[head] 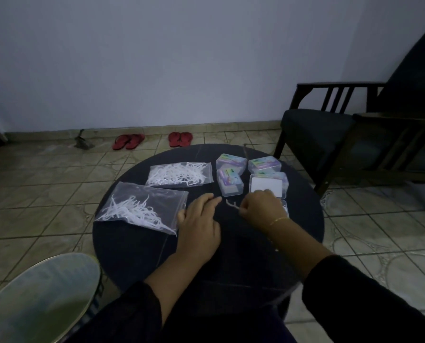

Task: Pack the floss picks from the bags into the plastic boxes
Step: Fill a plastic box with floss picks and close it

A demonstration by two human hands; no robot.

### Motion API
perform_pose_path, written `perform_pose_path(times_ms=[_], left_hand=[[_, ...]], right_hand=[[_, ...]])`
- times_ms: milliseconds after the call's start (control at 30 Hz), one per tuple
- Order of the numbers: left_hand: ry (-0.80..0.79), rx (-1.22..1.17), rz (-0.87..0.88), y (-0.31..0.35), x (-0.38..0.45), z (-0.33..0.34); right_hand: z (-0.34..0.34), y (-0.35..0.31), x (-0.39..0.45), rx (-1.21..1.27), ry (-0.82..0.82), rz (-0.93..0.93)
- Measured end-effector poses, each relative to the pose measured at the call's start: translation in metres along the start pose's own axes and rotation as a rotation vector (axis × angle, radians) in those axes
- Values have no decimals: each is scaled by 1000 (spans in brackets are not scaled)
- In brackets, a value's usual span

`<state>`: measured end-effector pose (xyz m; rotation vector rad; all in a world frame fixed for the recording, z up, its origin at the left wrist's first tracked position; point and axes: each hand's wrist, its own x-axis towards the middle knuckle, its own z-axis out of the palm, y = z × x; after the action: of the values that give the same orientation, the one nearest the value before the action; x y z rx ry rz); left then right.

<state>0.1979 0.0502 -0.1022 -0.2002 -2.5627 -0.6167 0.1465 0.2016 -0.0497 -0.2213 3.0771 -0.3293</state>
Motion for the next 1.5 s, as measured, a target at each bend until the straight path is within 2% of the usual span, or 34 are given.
perform_pose_path(times_ms=[67, 167, 300, 400, 467, 567, 633, 733, 833, 1033, 1133, 1267, 1500], left_hand=[[-27, -14, 46, 13, 5, 7], [-97, -28, 95, 29, 13, 18], [-235, -26, 114, 40, 23, 35], [-323, -26, 108, 43, 31, 46], [-370, -54, 73, 44, 37, 54], [-375, -186, 11, 50, 39, 62], [-341, -245, -24, 52, 38, 64], [-316, -291, -72, 51, 36, 65], [-326, -350, -124, 49, 35, 65], [-292, -446, -191, 48, 33, 63], [-283, -412, -177, 47, 33, 63], [-280, -326, -104, 48, 32, 63], [-308, -117, -10, 48, 36, 68]], right_hand=[[-11, 23, 3, -103, 62, 11], [-18, 49, 11, -225, 50, 45], [-18, 65, 15, -211, 31, 51], [-9, 77, 13, 100, 147, 168], [-3, 84, 10, 441, 203, 278], [-3, 84, -3, 978, 168, 327], [-3, 84, -8, 1129, 168, 319], [3, 89, -9, 1206, 188, 284], [8, 91, -10, 1247, 183, 231], [11, 90, -16, 1252, 226, 272], [17, 92, -17, 1148, 175, 221], [25, 93, -16, 848, 135, 133], [28, 89, -14, 744, 145, 131]])
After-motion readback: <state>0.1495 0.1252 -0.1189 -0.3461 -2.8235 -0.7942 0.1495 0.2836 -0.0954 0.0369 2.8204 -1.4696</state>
